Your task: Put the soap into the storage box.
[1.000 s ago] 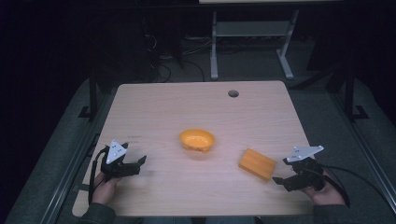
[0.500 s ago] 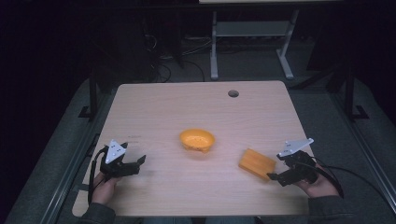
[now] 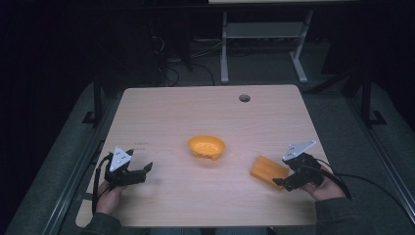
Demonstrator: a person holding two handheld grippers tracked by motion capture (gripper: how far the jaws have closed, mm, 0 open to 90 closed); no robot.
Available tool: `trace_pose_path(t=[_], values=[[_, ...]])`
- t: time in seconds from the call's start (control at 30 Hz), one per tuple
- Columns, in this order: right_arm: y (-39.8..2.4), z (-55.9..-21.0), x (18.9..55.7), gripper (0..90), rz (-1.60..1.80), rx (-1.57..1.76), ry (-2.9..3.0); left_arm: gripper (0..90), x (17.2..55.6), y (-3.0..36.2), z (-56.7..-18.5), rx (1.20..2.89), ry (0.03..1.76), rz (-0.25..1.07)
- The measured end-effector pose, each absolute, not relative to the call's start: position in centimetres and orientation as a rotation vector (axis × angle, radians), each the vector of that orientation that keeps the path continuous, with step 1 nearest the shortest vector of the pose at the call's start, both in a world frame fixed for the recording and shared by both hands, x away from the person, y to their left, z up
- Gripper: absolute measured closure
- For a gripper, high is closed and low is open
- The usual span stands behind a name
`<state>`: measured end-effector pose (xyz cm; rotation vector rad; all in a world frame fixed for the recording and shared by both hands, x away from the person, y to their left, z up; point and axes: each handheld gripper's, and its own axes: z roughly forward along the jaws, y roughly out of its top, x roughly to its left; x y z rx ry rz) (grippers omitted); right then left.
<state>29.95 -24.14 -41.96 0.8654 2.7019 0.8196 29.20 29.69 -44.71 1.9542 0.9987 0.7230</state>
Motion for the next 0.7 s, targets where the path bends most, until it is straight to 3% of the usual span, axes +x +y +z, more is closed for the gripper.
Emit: trace_pose_path(t=[0.7], values=[[-22.2,-41.9,31.6,16.9,0.778,0.812,2.750,14.0,29.2,29.7,-44.7,1.943,1.001,0.719]])
